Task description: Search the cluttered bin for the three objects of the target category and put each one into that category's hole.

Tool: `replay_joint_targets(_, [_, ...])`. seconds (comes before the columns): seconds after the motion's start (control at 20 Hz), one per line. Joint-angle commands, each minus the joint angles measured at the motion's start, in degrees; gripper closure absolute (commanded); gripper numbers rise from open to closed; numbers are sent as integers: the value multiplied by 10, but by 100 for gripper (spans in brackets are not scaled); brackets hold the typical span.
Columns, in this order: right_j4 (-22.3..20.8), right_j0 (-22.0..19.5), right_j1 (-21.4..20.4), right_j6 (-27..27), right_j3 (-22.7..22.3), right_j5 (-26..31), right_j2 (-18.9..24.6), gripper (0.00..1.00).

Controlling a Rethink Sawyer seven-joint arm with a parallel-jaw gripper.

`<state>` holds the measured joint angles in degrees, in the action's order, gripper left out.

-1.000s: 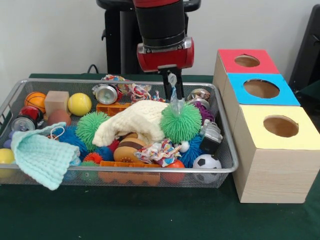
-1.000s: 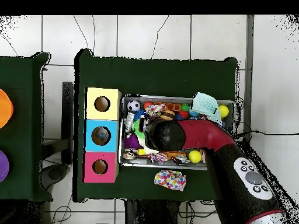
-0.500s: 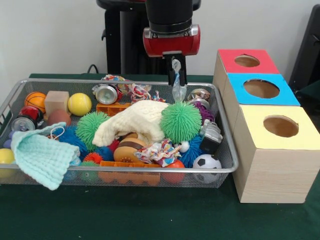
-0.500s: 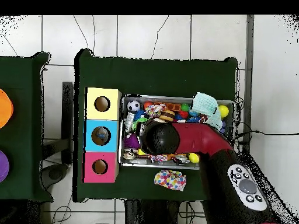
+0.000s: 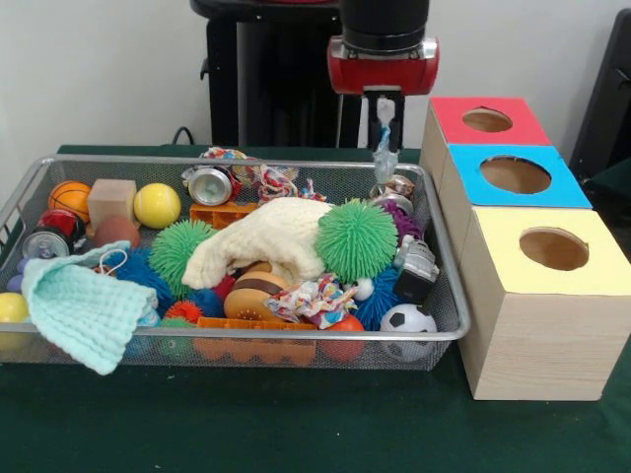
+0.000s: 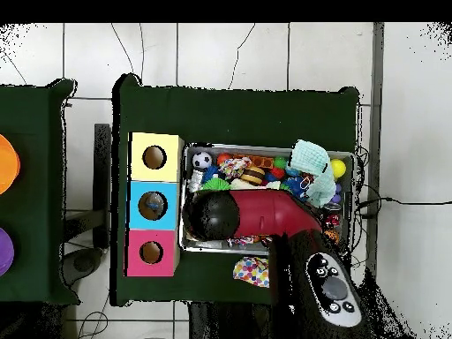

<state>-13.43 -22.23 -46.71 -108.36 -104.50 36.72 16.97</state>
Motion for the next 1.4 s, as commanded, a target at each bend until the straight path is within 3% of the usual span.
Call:
replay_joint_targets(0.05, [58, 72, 2, -206, 16, 63, -74, 100])
replay_joint_targets(0.5, [118, 162, 14, -270, -7, 8, -128, 100])
replay_joint_targets(0.9, [138, 169, 20, -262, -31, -35, -137, 100])
replay_joint_targets(1.4, [161, 180, 38, -255, -29, -61, -139, 100])
